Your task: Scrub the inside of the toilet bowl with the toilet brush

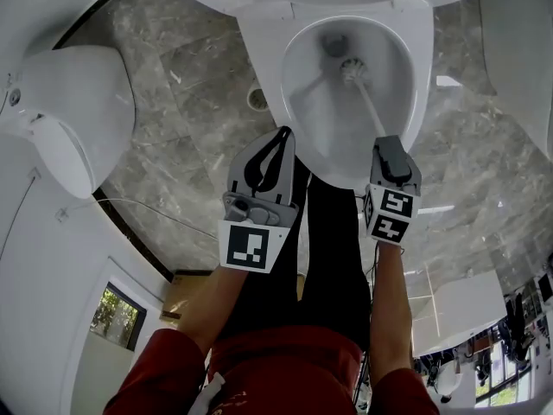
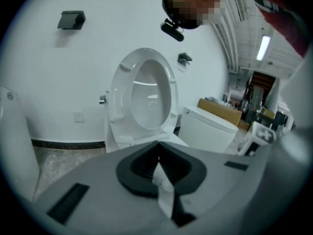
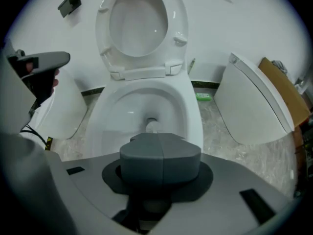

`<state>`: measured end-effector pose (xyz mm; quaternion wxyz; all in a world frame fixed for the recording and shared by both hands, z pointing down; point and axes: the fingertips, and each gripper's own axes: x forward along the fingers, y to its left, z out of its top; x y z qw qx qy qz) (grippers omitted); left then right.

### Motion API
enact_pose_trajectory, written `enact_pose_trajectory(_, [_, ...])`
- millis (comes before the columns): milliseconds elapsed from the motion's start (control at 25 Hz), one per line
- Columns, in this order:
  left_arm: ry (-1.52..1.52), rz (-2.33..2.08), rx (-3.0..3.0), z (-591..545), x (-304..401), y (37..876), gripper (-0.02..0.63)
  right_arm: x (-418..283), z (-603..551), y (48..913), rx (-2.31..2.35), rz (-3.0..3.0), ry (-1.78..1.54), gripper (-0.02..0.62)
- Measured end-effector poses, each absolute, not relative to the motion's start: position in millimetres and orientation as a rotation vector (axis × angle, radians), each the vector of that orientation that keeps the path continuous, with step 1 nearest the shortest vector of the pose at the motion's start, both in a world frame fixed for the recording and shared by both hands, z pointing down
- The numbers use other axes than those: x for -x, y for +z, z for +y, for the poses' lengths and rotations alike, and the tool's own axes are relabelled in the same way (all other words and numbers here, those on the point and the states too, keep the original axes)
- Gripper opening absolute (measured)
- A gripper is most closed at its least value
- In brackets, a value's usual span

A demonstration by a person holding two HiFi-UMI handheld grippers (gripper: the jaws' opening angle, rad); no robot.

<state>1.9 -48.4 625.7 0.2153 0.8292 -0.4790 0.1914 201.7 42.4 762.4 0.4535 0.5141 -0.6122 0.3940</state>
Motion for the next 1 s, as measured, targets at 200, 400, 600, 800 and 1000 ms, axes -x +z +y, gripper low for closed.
enact_pose_trajectory(200, [0.54, -1.315, -2.323, -45.3, -0.1, 621.2, 0.0, -163.8, -15.0, 818.6, -1.205, -1.53, 0.946, 0.146])
enact_pose_trajectory(400, [0.544, -1.328, -2.315, -43.6, 7.9, 623.3, 0.0, -155.4, -35.8, 856.5, -1.331, -1.373, 1.306, 0.146])
enact_pose_trajectory(600, [0.538, -1.352, -2.281, -42.1, 15.7, 628.9, 0.0, -150.8, -46.5, 859.3, -1.242, -1.414, 1.183, 0.146])
enact_pose_trajectory(800, [0.541, -1.36, -2.28, -43.7, 22.3, 628.8, 0.0, -129.3, -51.7, 863.4, -0.532, -1.578, 0.004, 0.147])
enact_pose_trajectory(1000, [0.533, -1.371, -2.286, -45.4, 22.4, 626.9, 0.0, -143.6, -44.3, 868.6, -0.952, -1.591, 0.706, 0.147])
